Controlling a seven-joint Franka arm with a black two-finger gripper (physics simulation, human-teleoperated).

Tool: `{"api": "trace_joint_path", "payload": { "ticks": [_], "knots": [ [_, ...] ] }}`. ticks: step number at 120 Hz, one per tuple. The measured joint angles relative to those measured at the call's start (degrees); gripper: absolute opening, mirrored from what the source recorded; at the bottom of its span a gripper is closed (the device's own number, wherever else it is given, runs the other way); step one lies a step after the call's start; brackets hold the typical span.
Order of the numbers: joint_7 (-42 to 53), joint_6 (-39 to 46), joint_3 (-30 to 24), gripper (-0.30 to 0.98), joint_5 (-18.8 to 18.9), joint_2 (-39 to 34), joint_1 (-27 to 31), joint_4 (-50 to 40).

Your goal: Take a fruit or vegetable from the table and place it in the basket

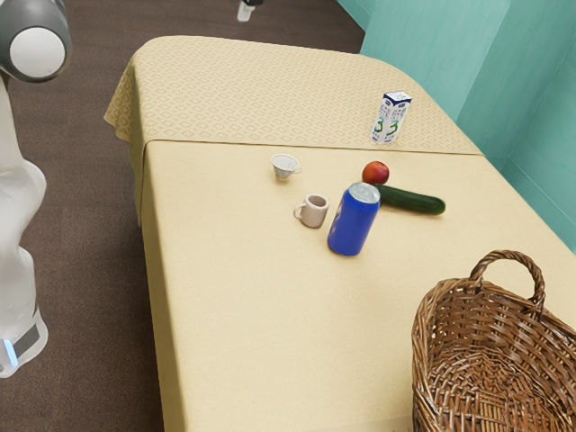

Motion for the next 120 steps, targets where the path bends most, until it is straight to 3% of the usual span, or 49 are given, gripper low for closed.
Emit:
{"api": "trace_joint_path", "payload": {
  "ticks": [42, 53, 65, 76, 89, 120],
  "knots": [
    [2.8, 3.1, 0.3, 0.67, 0.1, 0.0, 0.0, 0.0],
    [3.3, 5.8, -5.8, 0.67, -0.2, 2.5, 3.3, 0.6],
    [3.8, 9.0, -8.9, 0.67, -4.8, 12.4, 1.5, 0.4],
    [4.3, 11.7, -9.4, 0.66, -8.6, 14.5, -2.3, -2.5],
    [5.1, 17.3, -8.8, 0.67, -11.4, 13.5, -1.9, -6.3],
    [6.7, 40.3, -8.1, 0.67, -13.8, 19.9, -0.7, -12.0]
  ]
}}
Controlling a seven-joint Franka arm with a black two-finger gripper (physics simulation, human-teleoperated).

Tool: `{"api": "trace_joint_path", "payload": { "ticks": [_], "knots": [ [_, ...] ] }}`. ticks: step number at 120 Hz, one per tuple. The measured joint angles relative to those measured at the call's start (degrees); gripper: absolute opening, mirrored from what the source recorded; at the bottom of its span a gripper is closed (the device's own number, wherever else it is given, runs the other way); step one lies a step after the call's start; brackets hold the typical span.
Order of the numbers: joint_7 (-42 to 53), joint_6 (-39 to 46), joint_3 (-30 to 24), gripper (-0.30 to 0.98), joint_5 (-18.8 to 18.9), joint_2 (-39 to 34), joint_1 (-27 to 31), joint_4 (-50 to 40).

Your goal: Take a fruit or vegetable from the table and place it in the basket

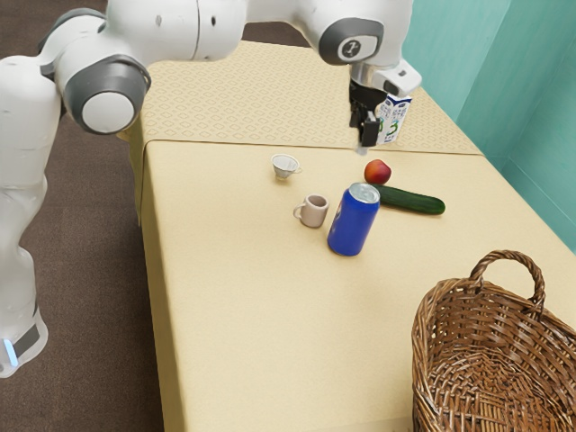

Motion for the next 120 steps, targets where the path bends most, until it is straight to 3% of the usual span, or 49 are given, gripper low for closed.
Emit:
{"api": "trace_joint_path", "payload": {
  "ticks": [10, 13, 17, 23, 29, 33, 39, 48, 62, 74, 120],
  "knots": [
    [0.4, 4.2, -0.1, 0.67, -0.3, 0.1, 0.5, -0.3],
    [0.6, 5.2, -3.0, 0.66, -0.3, 0.0, 3.3, -0.3],
    [0.8, 6.3, -12.2, 0.66, -0.3, -0.3, 11.6, -0.4],
    [1.3, 7.1, -32.3, 0.66, -0.1, -0.8, 30.5, -0.7],
    [1.7, 7.4, -47.7, 0.67, 0.5, -1.9, 46.0, -2.7],
    [2.0, 7.5, -53.5, 0.67, 1.2, -2.3, 52.0, -3.6],
    [2.3, 7.8, -57.6, 0.67, 2.5, -2.2, 55.9, -4.2],
    [2.8, 8.9, -59.4, 0.67, 4.4, 1.0, 57.3, -4.3],
    [3.4, 14.8, -54.5, 0.67, 9.3, 5.7, 54.1, -4.2],
    [3.9, 21.6, -53.6, 0.67, 12.2, 7.7, 53.0, -4.6],
    [5.0, 41.4, -53.4, 0.67, 14.1, 17.1, 53.3, -4.5]
  ]
}}
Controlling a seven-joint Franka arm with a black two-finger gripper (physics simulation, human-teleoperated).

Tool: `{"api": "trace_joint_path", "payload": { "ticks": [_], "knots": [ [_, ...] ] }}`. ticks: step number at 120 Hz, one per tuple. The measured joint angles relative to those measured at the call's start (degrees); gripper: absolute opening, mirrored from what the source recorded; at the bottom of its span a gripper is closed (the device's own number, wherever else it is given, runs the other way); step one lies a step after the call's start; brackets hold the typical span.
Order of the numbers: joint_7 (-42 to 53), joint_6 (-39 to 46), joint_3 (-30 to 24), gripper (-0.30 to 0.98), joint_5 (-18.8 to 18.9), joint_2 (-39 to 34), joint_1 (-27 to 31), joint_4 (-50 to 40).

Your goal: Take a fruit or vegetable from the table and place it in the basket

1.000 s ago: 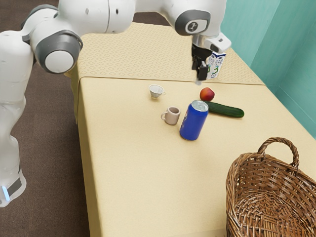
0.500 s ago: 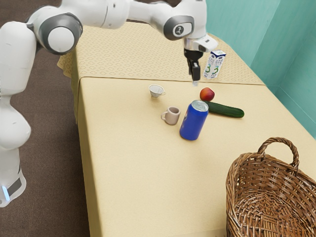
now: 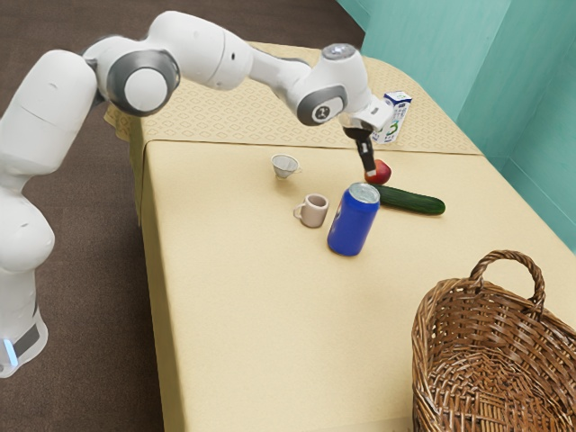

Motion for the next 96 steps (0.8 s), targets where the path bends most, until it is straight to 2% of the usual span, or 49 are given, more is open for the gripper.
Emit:
{"api": "trace_joint_path", "payload": {
  "ticks": [32, 81, 88, 96],
  "knots": [
    [0.6, 8.2, -2.8, 0.67, 0.9, 6.3, 2.9, 3.3],
    [1.1, 11.1, -4.9, 0.66, 3.4, 13.3, 3.7, 8.1],
    [1.2, 11.4, -5.0, 0.61, 4.0, 13.6, 3.7, 8.4],
    [1.3, 11.7, -5.4, 0.48, 4.7, 14.3, 3.6, 8.8]
  ]
}}
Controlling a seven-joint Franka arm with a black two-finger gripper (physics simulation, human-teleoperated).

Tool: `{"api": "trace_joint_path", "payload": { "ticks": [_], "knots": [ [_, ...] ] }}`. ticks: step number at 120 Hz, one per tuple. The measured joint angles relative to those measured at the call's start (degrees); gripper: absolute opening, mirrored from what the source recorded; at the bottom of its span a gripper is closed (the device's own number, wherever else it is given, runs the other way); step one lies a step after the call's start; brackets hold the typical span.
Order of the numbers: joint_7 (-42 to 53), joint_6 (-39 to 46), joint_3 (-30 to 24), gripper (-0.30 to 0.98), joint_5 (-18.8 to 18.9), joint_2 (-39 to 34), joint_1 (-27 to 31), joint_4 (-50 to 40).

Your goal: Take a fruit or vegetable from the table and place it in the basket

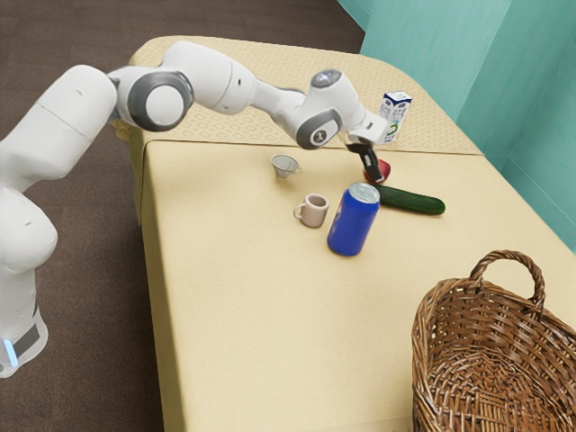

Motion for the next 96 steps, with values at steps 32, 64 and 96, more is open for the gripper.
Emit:
{"api": "trace_joint_path", "payload": {
  "ticks": [32, 64, 96],
  "knots": [
    [-0.5, -1.4, -0.2, 0.25, 1.5, -2.9, -0.3, 2.3],
    [-1.9, -40.0, -2.9, 0.26, 0.3, -31.5, -7.1, 10.0],
    [-2.4, -65.7, -4.5, 0.33, -4.6, -37.6, -18.0, 10.2]
  ]
}}
